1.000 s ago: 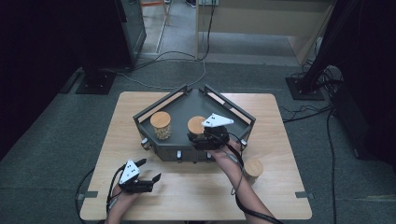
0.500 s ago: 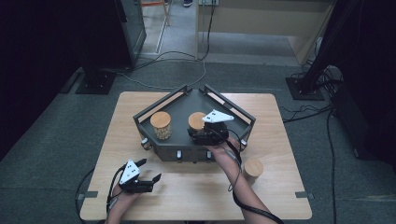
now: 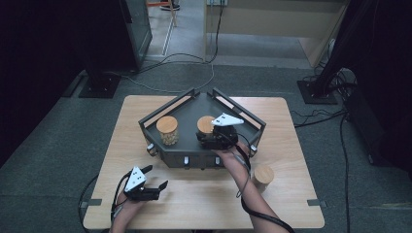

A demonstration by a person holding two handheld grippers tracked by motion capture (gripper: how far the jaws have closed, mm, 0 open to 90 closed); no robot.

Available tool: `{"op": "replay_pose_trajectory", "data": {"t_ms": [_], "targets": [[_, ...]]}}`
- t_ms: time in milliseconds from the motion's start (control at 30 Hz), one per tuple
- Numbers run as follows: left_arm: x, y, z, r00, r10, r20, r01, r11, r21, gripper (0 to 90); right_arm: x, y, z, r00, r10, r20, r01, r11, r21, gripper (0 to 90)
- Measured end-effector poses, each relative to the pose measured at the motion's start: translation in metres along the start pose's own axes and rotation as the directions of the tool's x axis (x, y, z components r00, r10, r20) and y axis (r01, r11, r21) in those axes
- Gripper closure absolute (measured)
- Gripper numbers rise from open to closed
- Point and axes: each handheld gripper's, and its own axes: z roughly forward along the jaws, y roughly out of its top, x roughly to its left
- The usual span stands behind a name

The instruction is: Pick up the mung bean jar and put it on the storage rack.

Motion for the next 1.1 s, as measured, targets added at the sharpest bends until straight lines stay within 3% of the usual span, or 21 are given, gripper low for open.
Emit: {"op": "replay_pose_trajectory", "data": {"t_ms": [167,567,1100], "targets": [[0.000,0.000,0.000,1.0000,0.003,0.001,-0.003,1.0000,0.002,11.0,0.000,-0.002,0.003,0.9999,0.016,0.005,-0.016,1.000,-0.001,24.9],[0.000,0.000,0.000,1.0000,0.001,0.001,-0.001,1.0000,0.002,11.0,0.001,-0.008,0.010,0.9994,0.002,0.034,-0.003,1.000,0.028,24.9],[-0.001,0.001,0.000,1.0000,0.003,0.001,-0.003,1.0000,0.005,11.0,0.003,-0.015,0.011,0.9992,-0.006,0.040,0.006,1.000,0.002,24.8]]}}
